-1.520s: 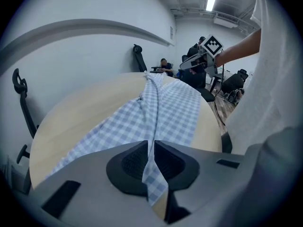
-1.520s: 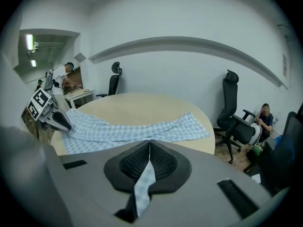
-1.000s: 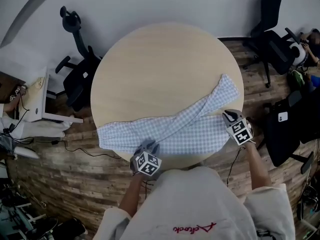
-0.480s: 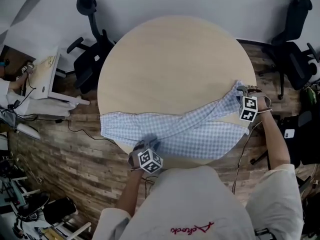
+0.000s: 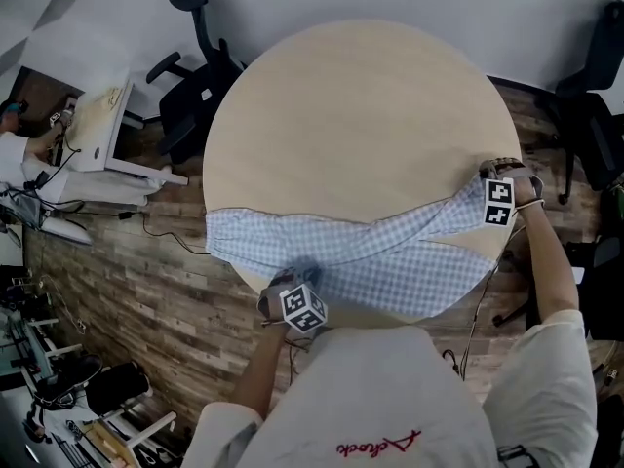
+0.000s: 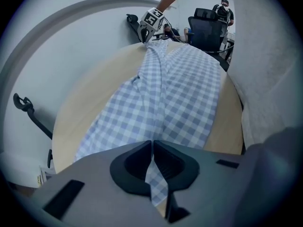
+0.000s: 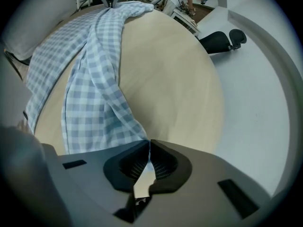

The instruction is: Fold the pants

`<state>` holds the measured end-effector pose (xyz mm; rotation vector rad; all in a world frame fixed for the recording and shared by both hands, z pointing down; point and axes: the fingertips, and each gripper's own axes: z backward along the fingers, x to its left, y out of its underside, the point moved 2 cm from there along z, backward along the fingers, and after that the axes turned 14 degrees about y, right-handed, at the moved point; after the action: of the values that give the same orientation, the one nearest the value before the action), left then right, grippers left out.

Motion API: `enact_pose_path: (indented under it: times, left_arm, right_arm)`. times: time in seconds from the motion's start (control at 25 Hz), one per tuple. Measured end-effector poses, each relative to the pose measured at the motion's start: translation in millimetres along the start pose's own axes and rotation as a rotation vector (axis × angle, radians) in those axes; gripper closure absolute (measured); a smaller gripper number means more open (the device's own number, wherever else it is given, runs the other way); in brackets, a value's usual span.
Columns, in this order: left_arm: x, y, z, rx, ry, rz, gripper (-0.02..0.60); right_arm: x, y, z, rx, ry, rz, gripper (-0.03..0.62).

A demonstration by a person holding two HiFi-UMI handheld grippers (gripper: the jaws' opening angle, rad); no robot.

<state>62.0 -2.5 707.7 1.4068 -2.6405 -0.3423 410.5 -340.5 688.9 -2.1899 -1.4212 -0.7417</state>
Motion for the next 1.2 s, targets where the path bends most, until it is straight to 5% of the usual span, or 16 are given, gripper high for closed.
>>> enact_pose_path:
  times: [0.48, 0.84, 1.2]
  left_arm:
    - [1, 5, 42, -0.058, -0.009, -0.129, 0.545]
    - [-14, -1, 63, -0.117, -0.034, -0.233, 0.545]
    - [-29, 10, 83, -0.178, -0.05, -0.216, 0.545]
  right_arm:
    - [11, 36, 87, 0.052, 0.139, -0.118, 0.56]
    - [92, 56, 172, 0.134, 0.222, -0.302, 0.56]
    - [180, 43, 249, 0.194, 0.245, -0.447, 0.562]
